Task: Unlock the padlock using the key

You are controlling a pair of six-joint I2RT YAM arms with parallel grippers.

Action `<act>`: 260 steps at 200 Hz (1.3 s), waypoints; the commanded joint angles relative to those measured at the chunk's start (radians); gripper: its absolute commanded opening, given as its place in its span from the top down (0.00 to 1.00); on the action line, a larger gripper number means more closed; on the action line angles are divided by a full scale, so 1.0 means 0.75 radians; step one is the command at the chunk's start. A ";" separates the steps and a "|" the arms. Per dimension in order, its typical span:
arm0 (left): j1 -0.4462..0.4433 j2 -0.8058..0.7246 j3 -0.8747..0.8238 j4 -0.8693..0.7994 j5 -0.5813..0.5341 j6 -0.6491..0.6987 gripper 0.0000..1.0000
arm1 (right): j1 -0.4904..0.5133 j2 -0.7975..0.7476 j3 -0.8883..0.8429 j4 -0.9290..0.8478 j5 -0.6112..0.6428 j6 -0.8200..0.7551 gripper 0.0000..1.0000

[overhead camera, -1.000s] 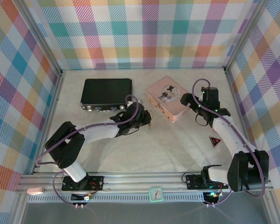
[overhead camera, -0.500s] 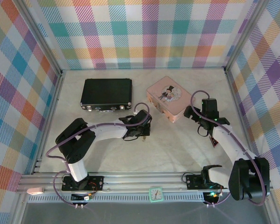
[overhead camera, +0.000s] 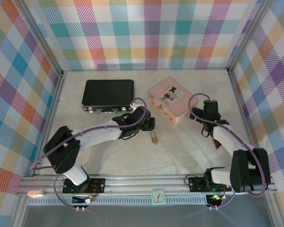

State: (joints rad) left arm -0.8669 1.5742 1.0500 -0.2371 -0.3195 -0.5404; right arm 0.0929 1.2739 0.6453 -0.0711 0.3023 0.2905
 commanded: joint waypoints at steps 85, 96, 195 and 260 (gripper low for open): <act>0.589 -0.346 -0.265 0.123 -0.466 0.335 0.00 | -0.007 0.332 -0.159 0.918 -0.099 -0.383 0.01; 0.656 -0.348 -0.320 0.162 -0.522 0.350 0.00 | -0.016 0.317 -0.174 0.920 -0.122 -0.376 0.01; 0.885 -0.193 -0.771 1.089 -0.305 0.731 0.00 | -0.096 0.346 -0.338 1.244 -0.230 -0.322 0.01; 1.110 -0.015 -0.948 1.614 0.278 0.685 0.00 | -0.095 0.343 -0.338 1.241 -0.230 -0.322 0.01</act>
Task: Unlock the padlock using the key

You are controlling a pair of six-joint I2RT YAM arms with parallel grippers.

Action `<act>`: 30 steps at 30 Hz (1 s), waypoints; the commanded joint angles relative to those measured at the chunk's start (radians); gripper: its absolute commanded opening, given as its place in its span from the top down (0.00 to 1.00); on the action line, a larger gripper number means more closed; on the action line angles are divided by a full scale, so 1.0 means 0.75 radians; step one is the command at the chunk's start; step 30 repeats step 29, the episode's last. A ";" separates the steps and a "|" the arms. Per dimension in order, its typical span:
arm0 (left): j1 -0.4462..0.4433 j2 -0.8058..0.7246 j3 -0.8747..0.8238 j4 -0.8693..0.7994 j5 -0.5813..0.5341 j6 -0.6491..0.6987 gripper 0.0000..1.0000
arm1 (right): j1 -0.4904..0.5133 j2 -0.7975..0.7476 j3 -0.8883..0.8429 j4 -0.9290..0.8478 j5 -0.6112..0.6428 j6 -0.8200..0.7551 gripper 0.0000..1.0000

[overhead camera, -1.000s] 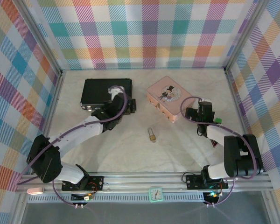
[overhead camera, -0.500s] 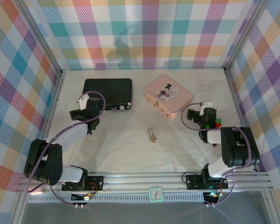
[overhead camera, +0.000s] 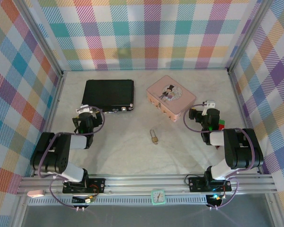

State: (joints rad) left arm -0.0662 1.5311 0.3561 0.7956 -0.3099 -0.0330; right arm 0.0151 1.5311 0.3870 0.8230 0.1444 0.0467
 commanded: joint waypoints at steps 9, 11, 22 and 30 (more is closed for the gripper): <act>0.028 0.062 0.049 0.131 0.259 0.033 0.00 | 0.008 0.004 0.030 0.011 -0.105 -0.030 0.01; 0.018 0.061 0.054 0.118 0.249 0.043 0.00 | 0.008 0.004 0.028 0.013 -0.106 -0.029 0.01; -0.003 0.061 0.063 0.106 0.217 0.056 0.00 | 0.009 0.004 0.028 0.013 -0.105 -0.030 0.01; -0.002 0.062 0.063 0.105 0.215 0.055 0.00 | 0.008 0.001 0.024 0.019 -0.105 -0.030 0.01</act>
